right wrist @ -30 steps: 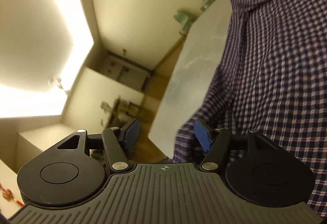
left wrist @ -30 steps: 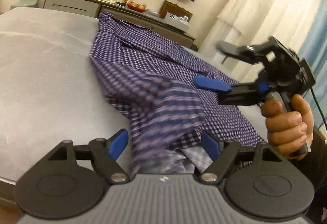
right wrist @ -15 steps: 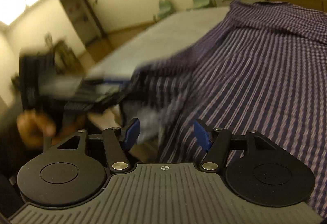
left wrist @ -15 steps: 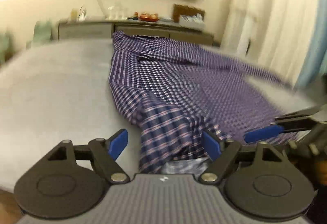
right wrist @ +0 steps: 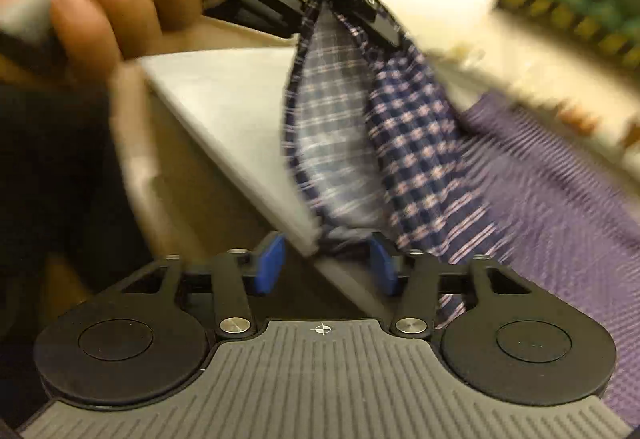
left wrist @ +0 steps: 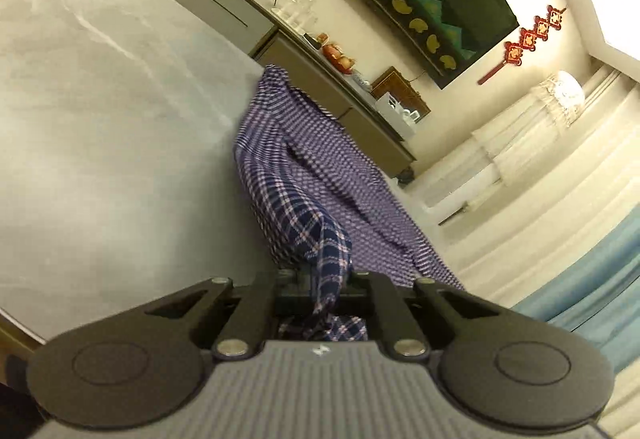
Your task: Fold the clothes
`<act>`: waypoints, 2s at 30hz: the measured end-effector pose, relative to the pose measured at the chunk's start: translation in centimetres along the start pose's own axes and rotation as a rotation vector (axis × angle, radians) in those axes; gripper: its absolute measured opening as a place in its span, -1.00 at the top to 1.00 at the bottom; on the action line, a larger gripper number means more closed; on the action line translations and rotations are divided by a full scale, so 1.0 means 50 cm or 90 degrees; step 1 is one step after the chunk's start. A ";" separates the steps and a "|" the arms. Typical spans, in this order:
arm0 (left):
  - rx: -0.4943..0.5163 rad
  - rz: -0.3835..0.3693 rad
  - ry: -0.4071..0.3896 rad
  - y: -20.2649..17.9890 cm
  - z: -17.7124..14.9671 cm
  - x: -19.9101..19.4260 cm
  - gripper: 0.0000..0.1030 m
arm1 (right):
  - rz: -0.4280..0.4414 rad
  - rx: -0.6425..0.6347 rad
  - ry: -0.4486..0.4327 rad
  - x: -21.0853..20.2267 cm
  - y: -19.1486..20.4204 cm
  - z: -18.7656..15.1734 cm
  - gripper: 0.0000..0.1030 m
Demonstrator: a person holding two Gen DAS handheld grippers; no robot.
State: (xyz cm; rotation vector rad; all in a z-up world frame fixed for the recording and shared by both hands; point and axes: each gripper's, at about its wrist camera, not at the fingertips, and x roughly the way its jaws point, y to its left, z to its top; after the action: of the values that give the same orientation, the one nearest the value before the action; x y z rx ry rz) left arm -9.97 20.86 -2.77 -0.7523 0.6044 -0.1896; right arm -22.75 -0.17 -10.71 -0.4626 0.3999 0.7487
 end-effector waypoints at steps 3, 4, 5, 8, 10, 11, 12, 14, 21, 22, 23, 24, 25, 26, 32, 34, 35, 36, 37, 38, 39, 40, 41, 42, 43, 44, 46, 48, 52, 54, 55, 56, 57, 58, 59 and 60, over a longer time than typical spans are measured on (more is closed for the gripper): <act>-0.011 -0.014 0.005 -0.020 0.007 0.004 0.89 | -0.055 -0.022 -0.017 0.029 0.018 0.017 -0.31; -0.012 -0.016 0.006 -0.024 0.007 0.007 0.89 | -0.062 -0.017 -0.018 0.044 0.024 0.025 -0.31; -0.011 -0.017 0.007 -0.028 0.006 0.009 0.90 | -0.069 -0.012 -0.019 0.057 0.030 0.032 -0.31; -0.015 -0.014 -0.001 -0.042 0.009 0.026 0.89 | -0.132 -0.015 0.000 0.095 0.057 0.046 -0.10; -0.017 -0.011 -0.011 -0.044 0.012 0.017 0.89 | -0.161 -0.016 0.034 0.108 0.054 0.045 0.19; -0.020 -0.011 -0.015 -0.044 0.014 0.009 0.89 | -0.169 -0.017 0.052 0.112 0.049 0.042 0.33; -0.022 -0.012 -0.018 -0.043 0.016 0.004 0.90 | -0.178 -0.018 0.068 0.113 0.043 0.038 0.37; -0.024 -0.013 -0.024 -0.044 0.020 -0.003 0.90 | -0.186 -0.016 0.089 0.088 0.023 0.025 0.71; -0.023 0.006 -0.031 -0.040 0.017 -0.017 0.89 | -0.168 -0.083 0.113 0.015 -0.001 -0.003 0.89; -0.022 0.013 -0.034 -0.034 0.014 -0.024 0.89 | -0.171 -0.113 0.114 -0.009 0.005 -0.018 0.89; -0.021 0.020 -0.034 -0.028 0.012 -0.030 0.89 | -0.173 -0.142 0.116 -0.028 0.010 -0.031 0.89; -0.023 0.029 -0.031 -0.018 0.007 -0.036 0.89 | -0.174 -0.162 0.124 -0.033 0.015 -0.040 0.89; -0.026 0.038 -0.025 -0.007 0.001 -0.040 0.89 | -0.177 -0.180 0.134 -0.038 0.022 -0.051 0.89; -0.028 0.051 -0.017 0.006 -0.008 -0.042 0.88 | -0.178 -0.197 0.143 -0.041 0.028 -0.062 0.89; -0.068 0.168 -0.001 0.085 -0.062 -0.062 0.51 | -0.128 -0.213 0.172 -0.061 0.039 -0.095 0.61; -0.083 0.188 -0.003 0.100 -0.074 -0.073 0.48 | -0.099 -0.198 0.183 -0.076 0.037 -0.110 0.45; -0.081 0.191 -0.008 0.098 -0.077 -0.081 0.48 | -0.089 -0.191 0.188 -0.086 0.028 -0.114 0.42; -0.071 0.193 -0.018 0.089 -0.077 -0.090 0.46 | -0.084 -0.183 0.192 -0.095 0.018 -0.118 0.42; -0.051 0.192 -0.029 0.075 -0.078 -0.097 0.44 | -0.091 -0.170 0.188 -0.104 0.002 -0.119 0.42; -0.017 0.183 -0.035 0.056 -0.078 -0.099 0.37 | -0.097 -0.157 0.184 -0.112 -0.014 -0.120 0.42; 0.029 0.167 -0.027 0.032 -0.080 -0.092 0.26 | -0.104 -0.145 0.181 -0.120 -0.030 -0.121 0.42; 0.079 0.150 -0.012 0.006 -0.083 -0.080 0.19 | -0.110 -0.139 0.178 -0.125 -0.043 -0.122 0.41; 0.131 0.132 0.010 -0.019 -0.089 -0.064 0.08 | -0.114 -0.155 0.179 -0.119 -0.049 -0.123 0.37; 0.175 0.121 0.031 -0.040 -0.098 -0.044 0.09 | -0.118 -0.171 0.180 -0.112 -0.056 -0.123 0.31; 0.206 0.118 0.048 -0.054 -0.109 -0.026 0.09 | -0.121 -0.188 0.182 -0.105 -0.062 -0.124 0.26; 0.232 0.117 0.063 -0.065 -0.120 -0.009 0.08 | -0.125 -0.204 0.183 -0.098 -0.068 -0.125 0.19; 0.263 0.098 0.095 -0.079 -0.139 0.020 0.08 | -0.130 -0.233 0.187 -0.084 -0.081 -0.125 0.25; 0.294 0.092 0.112 -0.091 -0.156 0.038 0.09 | -0.106 -0.196 0.204 -0.079 -0.116 -0.112 0.58; 0.382 0.071 0.124 -0.124 -0.199 0.046 0.08 | -0.009 0.055 0.156 -0.126 -0.249 -0.067 0.84; 0.432 0.045 0.146 -0.149 -0.232 0.056 0.08 | 0.029 0.158 0.139 -0.136 -0.306 -0.064 0.84; 0.462 0.037 0.158 -0.162 -0.251 0.064 0.08 | 0.049 0.207 0.133 -0.138 -0.329 -0.068 0.84; 0.495 0.031 0.168 -0.175 -0.271 0.073 0.07 | 0.066 0.247 0.126 -0.142 -0.346 -0.073 0.84; 0.527 0.026 0.179 -0.188 -0.291 0.081 0.06 | 0.083 0.288 0.118 -0.146 -0.363 -0.079 0.84; 0.554 0.026 0.185 -0.196 -0.309 0.089 0.06 | 0.101 0.331 0.109 -0.150 -0.381 -0.086 0.84; 0.575 0.033 0.189 -0.205 -0.328 0.101 0.05 | 0.125 0.382 0.097 -0.156 -0.401 -0.095 0.84; 0.591 0.039 0.191 -0.210 -0.344 0.111 0.05 | 0.145 0.423 0.087 -0.159 -0.420 -0.102 0.79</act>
State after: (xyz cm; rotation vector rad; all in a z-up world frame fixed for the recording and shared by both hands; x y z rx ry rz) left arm -14.88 1.17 -7.82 0.1986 0.7314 -0.4884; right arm -13.77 -20.74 -5.60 0.1630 0.8028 0.7552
